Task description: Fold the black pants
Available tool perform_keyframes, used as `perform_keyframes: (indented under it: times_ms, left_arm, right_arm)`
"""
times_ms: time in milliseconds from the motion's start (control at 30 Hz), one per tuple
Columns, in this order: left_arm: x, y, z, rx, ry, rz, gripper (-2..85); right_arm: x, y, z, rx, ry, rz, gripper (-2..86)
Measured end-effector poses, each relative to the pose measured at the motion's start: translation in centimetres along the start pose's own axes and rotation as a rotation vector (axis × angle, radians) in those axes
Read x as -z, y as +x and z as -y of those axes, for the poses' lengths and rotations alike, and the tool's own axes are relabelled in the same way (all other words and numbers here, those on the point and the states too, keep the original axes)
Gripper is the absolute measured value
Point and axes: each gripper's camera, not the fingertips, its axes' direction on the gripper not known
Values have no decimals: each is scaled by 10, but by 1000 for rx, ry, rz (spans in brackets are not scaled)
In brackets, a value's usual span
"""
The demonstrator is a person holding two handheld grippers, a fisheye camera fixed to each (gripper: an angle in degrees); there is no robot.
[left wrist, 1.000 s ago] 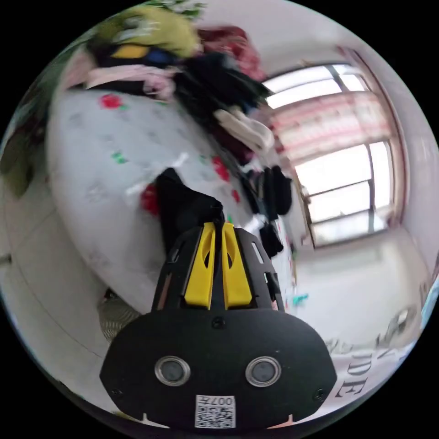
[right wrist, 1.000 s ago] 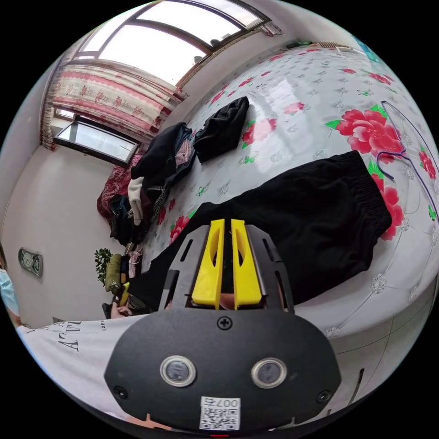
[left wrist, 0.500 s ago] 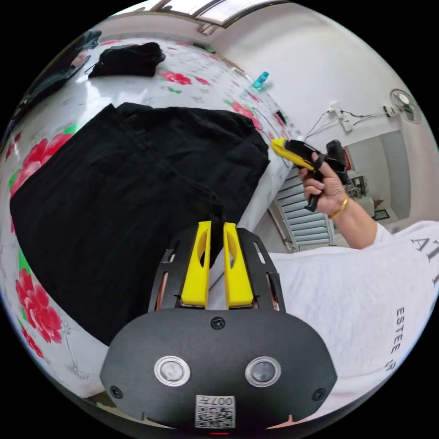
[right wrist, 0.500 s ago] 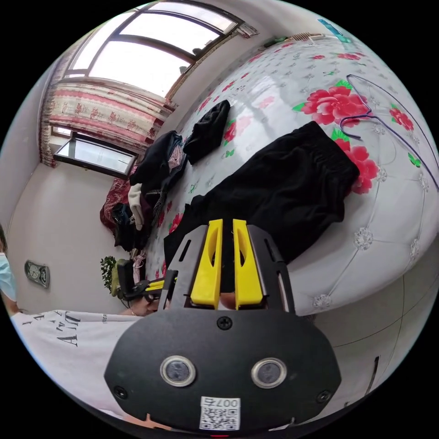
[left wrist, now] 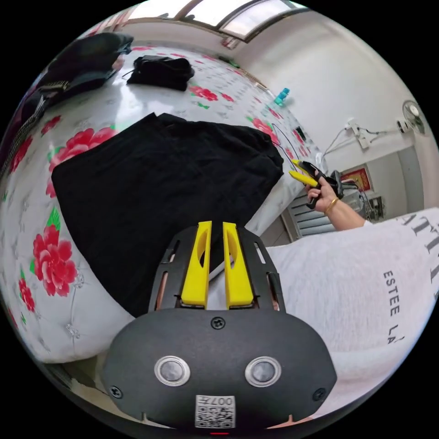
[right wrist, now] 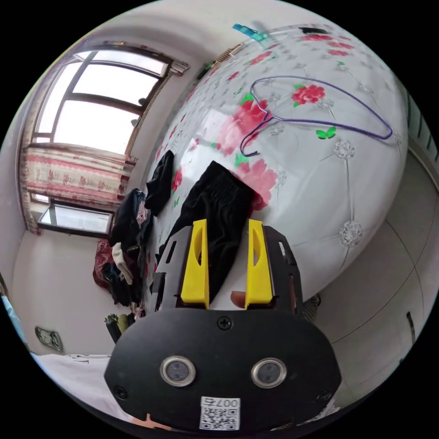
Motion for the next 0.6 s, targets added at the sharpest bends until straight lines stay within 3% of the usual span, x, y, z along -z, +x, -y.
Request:
perform_keyframes:
  times_ms: [467,600]
  left_arm:
    - [42,-21,-52,422,207,-14,-2]
    - [69,-30,-86,528,306,20,-6]
  right_arm:
    - [-57,3,66,-14,-83,30,73]
    - [-41,-59,85,171,-74,138,60]
